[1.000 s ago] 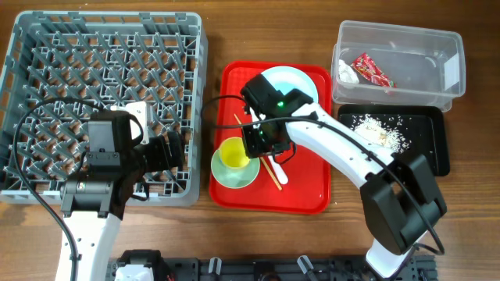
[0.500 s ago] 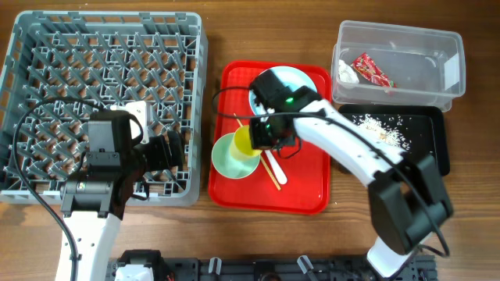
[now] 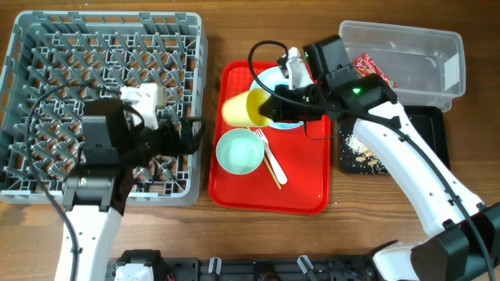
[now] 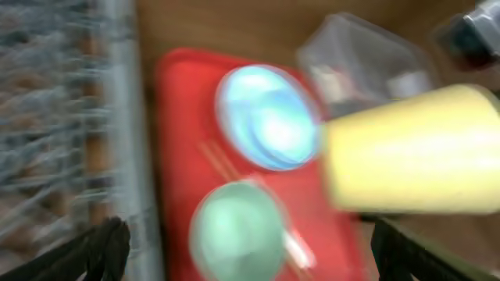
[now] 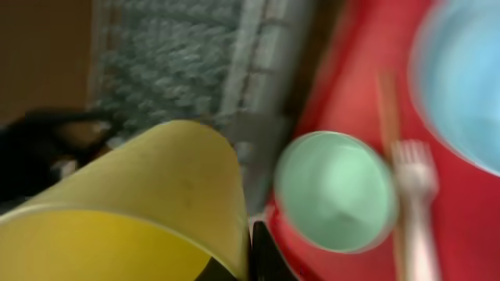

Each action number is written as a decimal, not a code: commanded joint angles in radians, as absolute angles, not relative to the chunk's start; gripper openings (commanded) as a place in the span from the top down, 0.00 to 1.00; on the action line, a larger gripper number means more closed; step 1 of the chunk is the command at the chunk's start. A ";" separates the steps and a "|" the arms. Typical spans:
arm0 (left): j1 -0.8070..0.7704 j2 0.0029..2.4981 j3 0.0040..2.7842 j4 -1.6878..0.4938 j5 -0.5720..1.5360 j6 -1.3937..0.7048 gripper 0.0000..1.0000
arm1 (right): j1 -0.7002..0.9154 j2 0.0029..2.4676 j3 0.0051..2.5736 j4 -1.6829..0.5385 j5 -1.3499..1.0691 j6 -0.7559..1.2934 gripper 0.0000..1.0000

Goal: Sort waste into correct bins and load items into the dishwasher rack
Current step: 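Hand the yellow cup from the right gripper to the left gripper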

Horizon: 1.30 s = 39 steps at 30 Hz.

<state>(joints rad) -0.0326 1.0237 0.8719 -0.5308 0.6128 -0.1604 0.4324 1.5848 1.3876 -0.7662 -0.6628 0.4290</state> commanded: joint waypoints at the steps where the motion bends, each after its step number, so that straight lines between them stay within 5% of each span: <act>1: -0.031 1.096 0.892 -0.414 1.036 -0.191 0.00 | 0.427 1.588 1.401 -0.709 -0.950 0.396 0.96; 11: -0.031 1.227 0.892 -0.112 1.512 -0.191 0.04 | 0.428 1.588 1.401 -0.656 -1.092 0.397 0.96; 14: -0.031 1.230 0.892 -0.100 1.519 -0.191 0.09 | 0.428 1.588 1.401 -0.644 -1.109 0.405 0.96; 18: -0.031 1.230 0.892 -0.089 1.549 -0.191 0.29 | 0.427 1.588 1.401 -0.638 -1.109 0.422 0.96; 30: -0.031 1.230 0.892 -0.066 1.563 -0.191 0.24 | 0.428 1.588 1.401 -0.633 -1.109 0.429 0.96; 39: -0.030 1.230 0.892 -0.066 1.562 -0.191 0.33 | 0.428 1.588 1.401 -0.633 -1.109 0.430 0.96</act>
